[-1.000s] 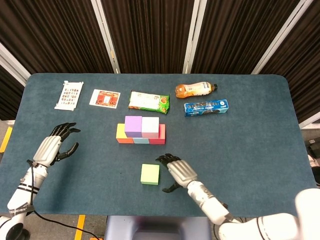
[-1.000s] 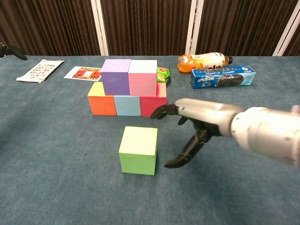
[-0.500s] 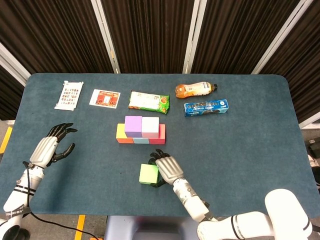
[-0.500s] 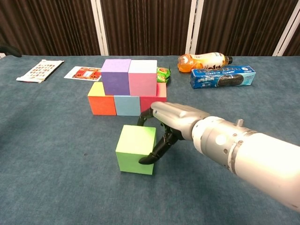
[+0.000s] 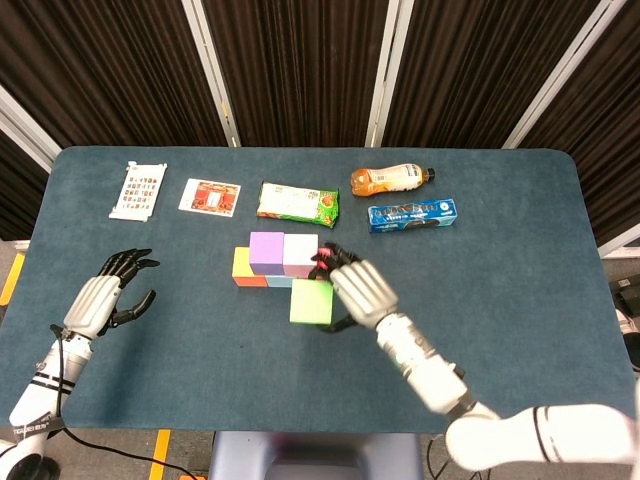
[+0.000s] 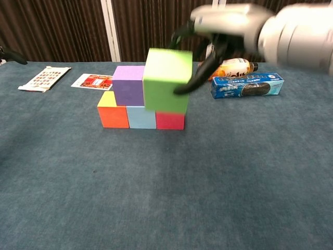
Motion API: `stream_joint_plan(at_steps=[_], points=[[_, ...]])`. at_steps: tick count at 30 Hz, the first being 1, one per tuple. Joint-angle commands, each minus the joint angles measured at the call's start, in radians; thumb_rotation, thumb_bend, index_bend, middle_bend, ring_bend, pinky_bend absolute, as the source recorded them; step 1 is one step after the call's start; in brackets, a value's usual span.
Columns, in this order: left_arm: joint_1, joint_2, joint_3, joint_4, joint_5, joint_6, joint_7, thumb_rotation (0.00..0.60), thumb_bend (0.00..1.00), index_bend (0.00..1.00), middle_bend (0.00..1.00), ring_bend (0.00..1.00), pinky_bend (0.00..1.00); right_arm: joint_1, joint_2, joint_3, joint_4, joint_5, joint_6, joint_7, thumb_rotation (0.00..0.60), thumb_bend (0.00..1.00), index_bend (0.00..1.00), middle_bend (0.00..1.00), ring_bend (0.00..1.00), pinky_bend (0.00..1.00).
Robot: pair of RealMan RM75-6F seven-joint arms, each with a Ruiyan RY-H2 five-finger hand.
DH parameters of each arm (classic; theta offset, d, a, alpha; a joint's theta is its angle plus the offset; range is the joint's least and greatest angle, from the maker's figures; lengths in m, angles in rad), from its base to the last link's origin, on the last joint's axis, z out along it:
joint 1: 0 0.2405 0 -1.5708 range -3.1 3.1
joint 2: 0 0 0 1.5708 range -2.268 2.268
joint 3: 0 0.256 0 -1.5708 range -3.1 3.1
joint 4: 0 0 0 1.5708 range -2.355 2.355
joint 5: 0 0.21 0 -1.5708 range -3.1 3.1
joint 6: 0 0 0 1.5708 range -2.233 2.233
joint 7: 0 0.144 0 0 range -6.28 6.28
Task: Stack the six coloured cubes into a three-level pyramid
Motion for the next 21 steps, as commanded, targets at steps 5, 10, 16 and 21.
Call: stream_joint_plan(at_steps=[5,10,16,21], points=[[0.001,-0.002,-0.009,-0.014,-0.026,-0.016,0.018,0.059,0.32,0.2,0.07,0.0,0.04,0.168,0.125,0.121,0.147,0.203,-0.248,0.103,0.6,0.33,0.52,0.27,0.15,0.31],[0.006,-0.006,-0.01,-0.01,-0.045,-0.03,0.015,0.048,0.32,0.2,0.07,0.0,0.04,0.274,0.091,0.106,0.293,0.298,-0.33,0.132,0.6,0.33,0.5,0.27,0.14,0.27],[0.014,-0.017,-0.008,0.014,-0.054,-0.042,-0.008,0.057,0.32,0.19,0.07,0.0,0.04,0.344,0.04,0.072,0.419,0.365,-0.373,0.176,0.6,0.33,0.5,0.27,0.14,0.26],[0.026,-0.02,-0.007,0.024,-0.046,-0.03,-0.024,0.053,0.32,0.19,0.07,0.0,0.04,0.394,-0.005,0.042,0.519,0.382,-0.429,0.208,0.6,0.33,0.48,0.26,0.13,0.23]])
